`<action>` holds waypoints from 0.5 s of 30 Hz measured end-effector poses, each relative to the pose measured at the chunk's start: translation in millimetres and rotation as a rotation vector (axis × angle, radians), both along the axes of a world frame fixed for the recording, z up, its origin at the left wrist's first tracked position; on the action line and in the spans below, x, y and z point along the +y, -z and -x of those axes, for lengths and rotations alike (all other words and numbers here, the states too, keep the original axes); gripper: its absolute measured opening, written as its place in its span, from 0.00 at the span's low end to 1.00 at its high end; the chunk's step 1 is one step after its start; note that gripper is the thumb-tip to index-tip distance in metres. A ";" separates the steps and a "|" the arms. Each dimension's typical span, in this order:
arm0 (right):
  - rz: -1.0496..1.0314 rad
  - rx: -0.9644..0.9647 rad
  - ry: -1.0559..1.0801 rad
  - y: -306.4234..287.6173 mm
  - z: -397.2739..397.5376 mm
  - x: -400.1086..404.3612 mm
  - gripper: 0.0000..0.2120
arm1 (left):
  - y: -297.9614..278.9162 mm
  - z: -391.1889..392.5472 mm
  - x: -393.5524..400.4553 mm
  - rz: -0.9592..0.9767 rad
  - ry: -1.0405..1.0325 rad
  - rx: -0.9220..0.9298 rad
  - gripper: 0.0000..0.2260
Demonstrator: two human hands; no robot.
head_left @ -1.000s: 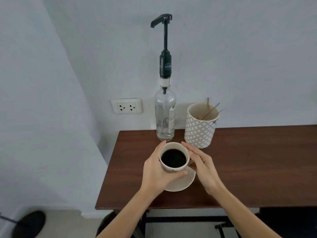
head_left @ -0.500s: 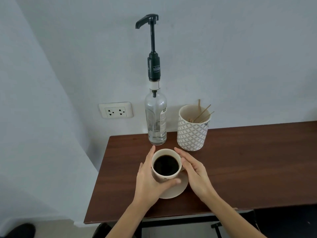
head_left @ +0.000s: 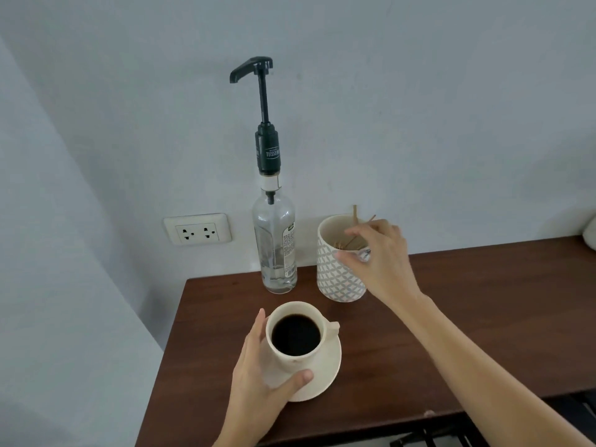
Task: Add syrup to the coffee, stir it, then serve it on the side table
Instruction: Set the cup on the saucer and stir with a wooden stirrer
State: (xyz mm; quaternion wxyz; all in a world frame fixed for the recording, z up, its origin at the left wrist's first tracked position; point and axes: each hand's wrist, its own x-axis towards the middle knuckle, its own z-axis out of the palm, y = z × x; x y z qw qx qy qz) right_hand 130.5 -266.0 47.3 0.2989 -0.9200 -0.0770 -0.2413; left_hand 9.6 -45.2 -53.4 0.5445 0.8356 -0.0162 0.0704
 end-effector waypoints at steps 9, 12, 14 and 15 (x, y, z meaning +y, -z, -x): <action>-0.025 -0.008 -0.057 3.9 -13.0 0.5 0.04 | 3.3 2.1 0.7 0.012 -0.005 -0.035 0.43; -0.046 -0.020 -0.059 -9.0 -15.4 -4.6 0.05 | 2.5 2.1 0.8 0.011 -0.004 -0.049 0.42; -0.103 -0.010 -0.078 -21.6 -16.4 -7.5 0.06 | 2.4 1.9 0.8 0.002 -0.004 -0.053 0.43; -0.136 0.003 -0.096 -28.6 -16.7 -8.8 0.05 | 2.6 1.5 0.8 -0.005 -0.005 -0.050 0.43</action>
